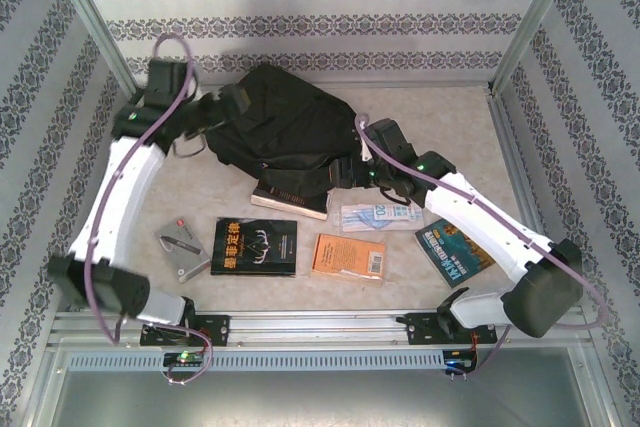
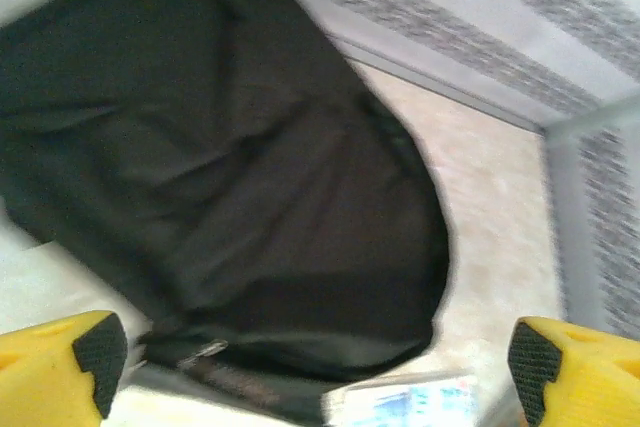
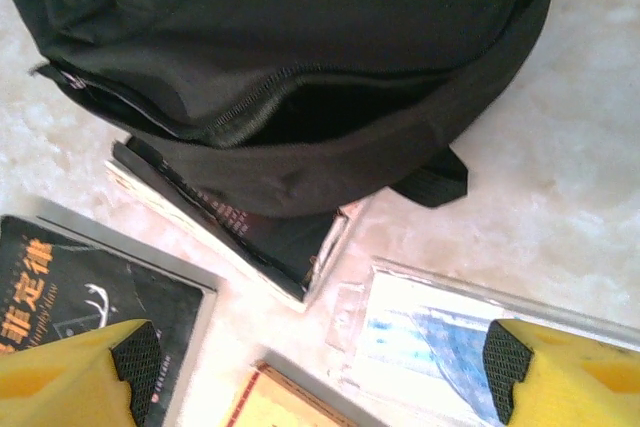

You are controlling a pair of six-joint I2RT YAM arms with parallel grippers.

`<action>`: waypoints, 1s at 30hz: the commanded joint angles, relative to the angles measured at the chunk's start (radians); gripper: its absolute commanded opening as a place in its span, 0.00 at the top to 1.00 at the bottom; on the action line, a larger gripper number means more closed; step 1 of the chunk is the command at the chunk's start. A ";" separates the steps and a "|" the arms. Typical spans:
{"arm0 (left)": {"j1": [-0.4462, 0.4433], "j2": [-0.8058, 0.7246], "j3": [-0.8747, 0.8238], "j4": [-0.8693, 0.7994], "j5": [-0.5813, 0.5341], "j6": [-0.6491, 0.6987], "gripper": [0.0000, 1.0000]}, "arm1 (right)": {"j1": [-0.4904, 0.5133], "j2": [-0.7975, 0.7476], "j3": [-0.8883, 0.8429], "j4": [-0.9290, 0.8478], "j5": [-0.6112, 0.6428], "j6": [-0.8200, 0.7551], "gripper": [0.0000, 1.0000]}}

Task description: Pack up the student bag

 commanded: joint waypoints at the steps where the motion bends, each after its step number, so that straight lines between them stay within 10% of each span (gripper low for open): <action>1: 0.087 -0.017 -0.184 -0.157 -0.152 -0.012 0.00 | 0.004 -0.047 -0.052 0.043 -0.010 0.004 0.15; 13: 0.286 -0.039 -0.550 -0.050 -0.134 -0.021 0.01 | -0.006 -0.116 -0.135 0.105 -0.109 0.007 0.13; 30: 0.329 0.045 -0.699 0.152 0.038 0.052 0.01 | -0.093 -0.129 -0.172 0.177 -0.268 0.043 0.13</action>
